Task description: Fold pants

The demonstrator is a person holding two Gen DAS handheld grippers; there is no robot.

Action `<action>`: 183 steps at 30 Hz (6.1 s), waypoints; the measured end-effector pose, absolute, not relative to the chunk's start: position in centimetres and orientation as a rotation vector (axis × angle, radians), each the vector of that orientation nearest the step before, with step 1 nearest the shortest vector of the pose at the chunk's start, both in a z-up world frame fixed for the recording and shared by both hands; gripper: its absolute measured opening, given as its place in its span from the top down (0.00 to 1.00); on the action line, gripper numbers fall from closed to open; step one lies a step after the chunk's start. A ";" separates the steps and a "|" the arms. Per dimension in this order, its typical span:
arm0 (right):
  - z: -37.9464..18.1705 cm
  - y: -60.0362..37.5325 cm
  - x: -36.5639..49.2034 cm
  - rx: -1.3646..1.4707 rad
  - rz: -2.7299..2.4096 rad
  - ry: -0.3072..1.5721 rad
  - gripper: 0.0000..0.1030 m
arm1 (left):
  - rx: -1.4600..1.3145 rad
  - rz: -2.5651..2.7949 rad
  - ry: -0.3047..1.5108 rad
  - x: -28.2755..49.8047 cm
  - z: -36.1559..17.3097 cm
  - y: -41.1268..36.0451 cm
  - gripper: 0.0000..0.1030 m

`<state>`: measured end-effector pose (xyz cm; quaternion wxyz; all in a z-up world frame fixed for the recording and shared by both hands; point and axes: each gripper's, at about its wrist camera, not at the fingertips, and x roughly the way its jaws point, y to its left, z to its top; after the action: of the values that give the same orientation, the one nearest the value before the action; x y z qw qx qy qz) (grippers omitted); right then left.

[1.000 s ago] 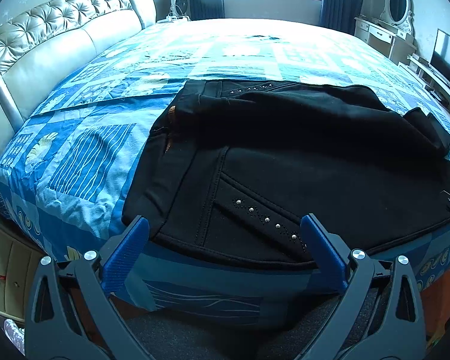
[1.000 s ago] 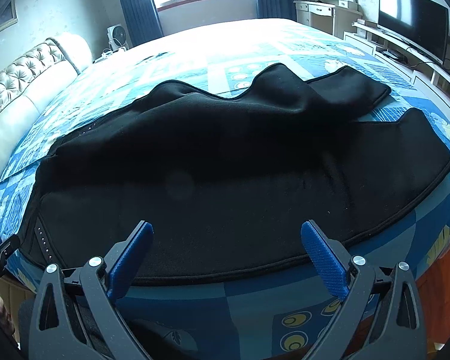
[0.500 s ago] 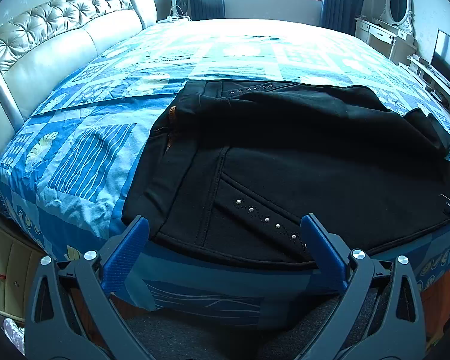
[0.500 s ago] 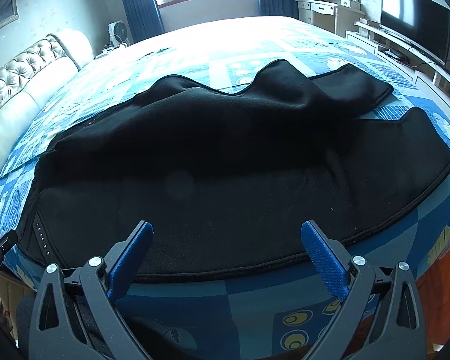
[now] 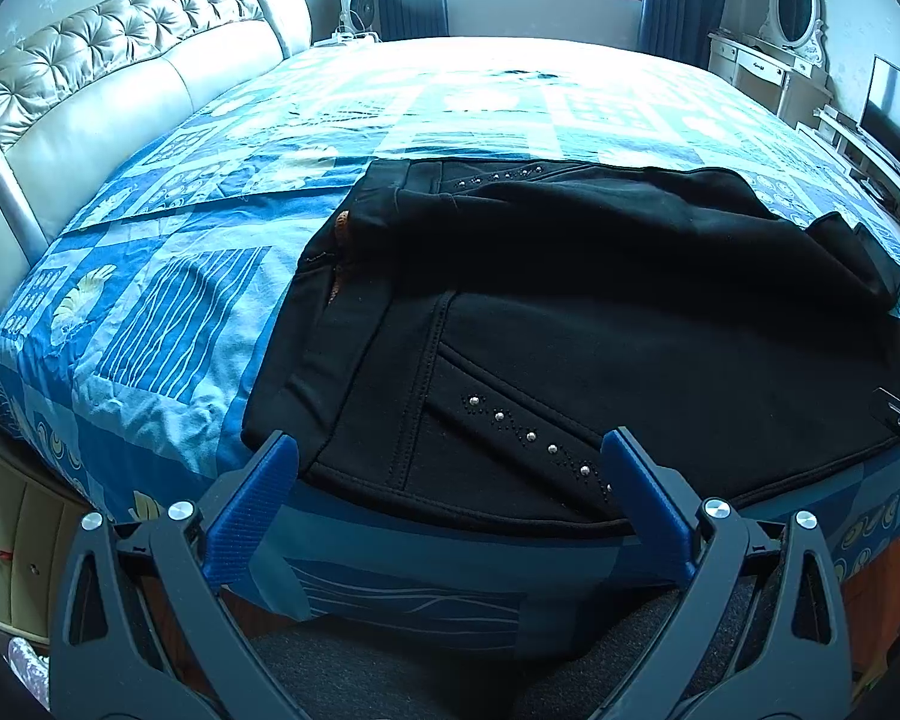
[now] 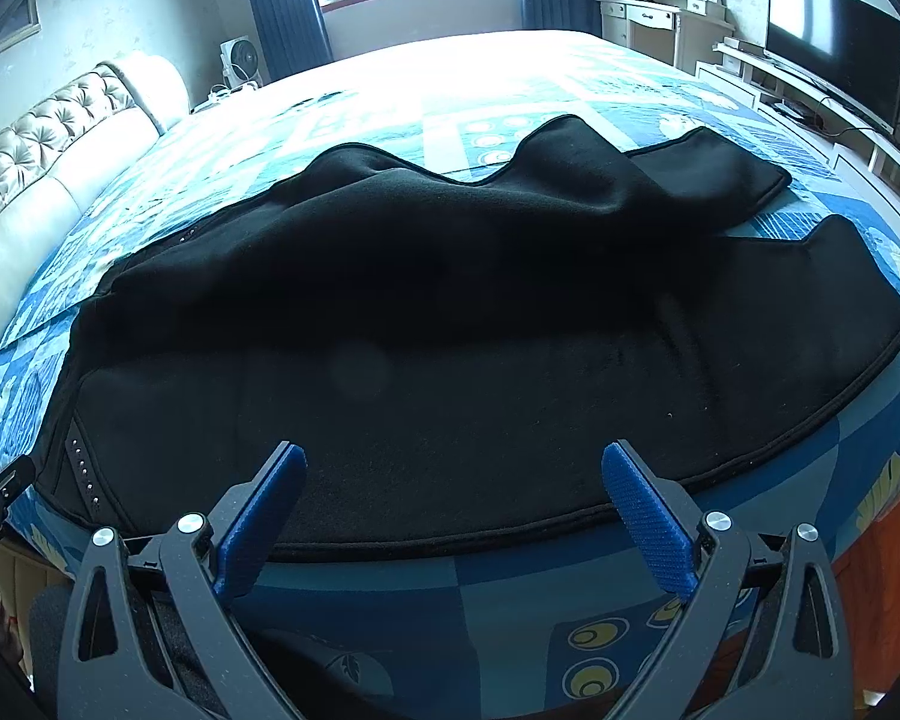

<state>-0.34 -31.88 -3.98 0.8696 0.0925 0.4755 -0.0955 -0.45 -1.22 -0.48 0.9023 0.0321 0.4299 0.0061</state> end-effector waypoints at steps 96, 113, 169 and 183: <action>2.8 -57.6 3.4 0.657 -0.102 0.648 0.34 | -0.016 -0.133 0.989 9.9 0.1 7.2 0.02; -3.5 -38.0 21.8 0.407 0.261 1.012 0.32 | -0.208 -0.357 1.134 30.7 -6.2 12.7 0.02; -7.8 -21.7 2.0 -0.551 0.378 0.975 0.81 | -0.530 -0.501 1.080 9.8 -4.4 17.6 0.86; -4.3 -29.1 0.2 0.157 0.329 1.081 0.49 | -0.820 -0.406 1.060 4.2 -5.0 17.8 0.44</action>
<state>0.20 -29.10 -4.33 0.8417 0.0741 0.5116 0.1558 4.23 17.79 -4.97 0.7649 -0.3772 0.4876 -0.1870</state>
